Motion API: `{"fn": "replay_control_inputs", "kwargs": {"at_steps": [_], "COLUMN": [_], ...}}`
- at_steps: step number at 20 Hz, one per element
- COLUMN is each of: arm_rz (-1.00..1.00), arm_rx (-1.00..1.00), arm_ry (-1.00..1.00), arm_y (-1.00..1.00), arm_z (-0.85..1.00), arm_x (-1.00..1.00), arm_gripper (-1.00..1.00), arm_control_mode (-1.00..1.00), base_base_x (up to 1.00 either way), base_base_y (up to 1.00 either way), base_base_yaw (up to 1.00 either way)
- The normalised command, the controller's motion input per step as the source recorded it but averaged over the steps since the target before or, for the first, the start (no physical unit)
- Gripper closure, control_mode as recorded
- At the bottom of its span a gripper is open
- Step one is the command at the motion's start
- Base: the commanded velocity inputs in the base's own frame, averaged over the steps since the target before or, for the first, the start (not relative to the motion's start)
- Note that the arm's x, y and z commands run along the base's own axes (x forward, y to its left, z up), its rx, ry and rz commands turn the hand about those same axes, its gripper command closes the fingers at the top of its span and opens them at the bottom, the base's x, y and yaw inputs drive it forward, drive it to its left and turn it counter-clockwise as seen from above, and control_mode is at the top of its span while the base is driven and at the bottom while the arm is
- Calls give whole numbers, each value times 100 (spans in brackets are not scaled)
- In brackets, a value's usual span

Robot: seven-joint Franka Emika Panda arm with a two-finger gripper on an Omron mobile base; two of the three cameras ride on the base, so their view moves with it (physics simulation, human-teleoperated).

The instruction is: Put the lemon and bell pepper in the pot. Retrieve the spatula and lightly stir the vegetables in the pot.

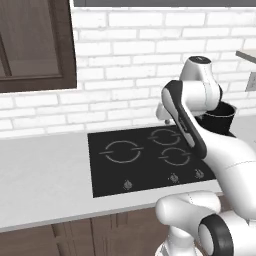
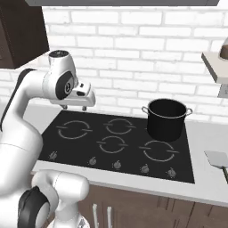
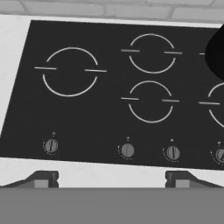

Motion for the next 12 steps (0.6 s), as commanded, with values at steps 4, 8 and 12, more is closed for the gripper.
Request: {"fn": "replay_control_inputs", "kwargs": {"at_steps": [4, 8, 12], "arm_rz": [-3, 0, 0], "arm_rx": [0, 0, 0], "arm_ry": [0, 0, 0], "arm_y": [-3, 0, 0], "arm_z": [-18, 0, 0], "arm_x": [-3, 0, 0], "arm_gripper": [-100, -100, -100], "arm_control_mode": [-100, 100, 100], "base_base_x": [0, -14, -24], "base_base_y": [0, -12, -74], "base_base_yaw": [0, 0, 0]}}
